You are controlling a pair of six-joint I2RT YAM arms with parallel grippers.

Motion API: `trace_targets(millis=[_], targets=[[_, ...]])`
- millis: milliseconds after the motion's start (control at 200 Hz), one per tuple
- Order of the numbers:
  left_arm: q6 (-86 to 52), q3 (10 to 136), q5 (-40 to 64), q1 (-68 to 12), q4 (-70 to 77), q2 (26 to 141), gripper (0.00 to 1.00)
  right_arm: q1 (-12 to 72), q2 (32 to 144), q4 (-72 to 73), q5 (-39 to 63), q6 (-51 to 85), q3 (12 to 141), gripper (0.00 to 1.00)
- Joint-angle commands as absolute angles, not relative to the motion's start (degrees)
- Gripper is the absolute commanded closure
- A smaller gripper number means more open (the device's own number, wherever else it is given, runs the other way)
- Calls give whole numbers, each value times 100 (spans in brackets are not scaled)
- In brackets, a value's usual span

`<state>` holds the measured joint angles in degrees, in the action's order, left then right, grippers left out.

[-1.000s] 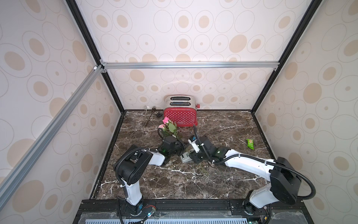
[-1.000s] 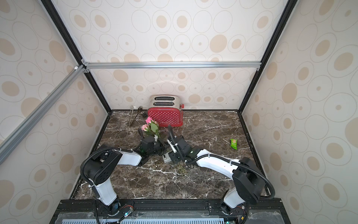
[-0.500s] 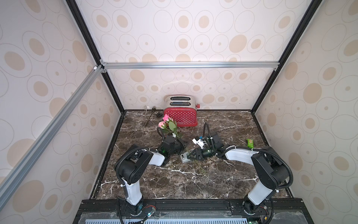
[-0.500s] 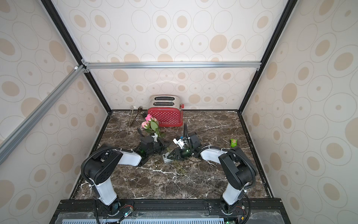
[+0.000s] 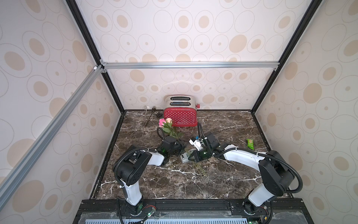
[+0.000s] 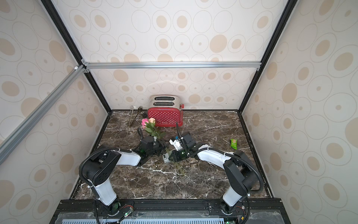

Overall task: Wrap bouquets with tape
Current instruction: Wrap the tape around the bouquet.

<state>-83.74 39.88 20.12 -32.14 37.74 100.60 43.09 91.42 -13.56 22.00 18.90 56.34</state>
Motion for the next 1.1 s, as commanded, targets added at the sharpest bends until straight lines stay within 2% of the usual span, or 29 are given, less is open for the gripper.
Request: trace_targets(millis=[0,115,335,465,520,545,645,821,941,1096], targets=[[-8501,4162,2004,-3208,3034,9729,45,4805,8945,-1898,320,1044,5870,100],[-8523,4200,1956,-3208,2672,9530,45,5098,8909,-1898,-570,859,5852,100],[-8739,4178,2045,-3211,2523,9421,44,5487,8795,-1605,-1640,513,5719,100],[-8806,4171,2094,-3208,2694,9413,33,5502,8986,-1709,-1552,551,5870,100],[-8746,4207,2055,-3217,2732,9391,47,5510,9055,-1749,-1508,636,5917,100],[-8725,4231,2034,-3217,2717,9381,48,5505,9082,-1749,-1477,661,5930,100],[-8548,4304,1913,-3226,2559,9306,32,5480,9140,-1724,-1335,902,5916,100],[-8219,4240,1511,-3199,2289,9083,21,5347,9219,-1843,-1035,1280,5950,100],[-8148,3932,1313,-3190,2450,8914,2,5138,9289,-2054,-912,1487,6075,100],[-7806,3691,1412,-3207,2845,8853,2,5069,9283,-2038,-713,1533,6153,100]])
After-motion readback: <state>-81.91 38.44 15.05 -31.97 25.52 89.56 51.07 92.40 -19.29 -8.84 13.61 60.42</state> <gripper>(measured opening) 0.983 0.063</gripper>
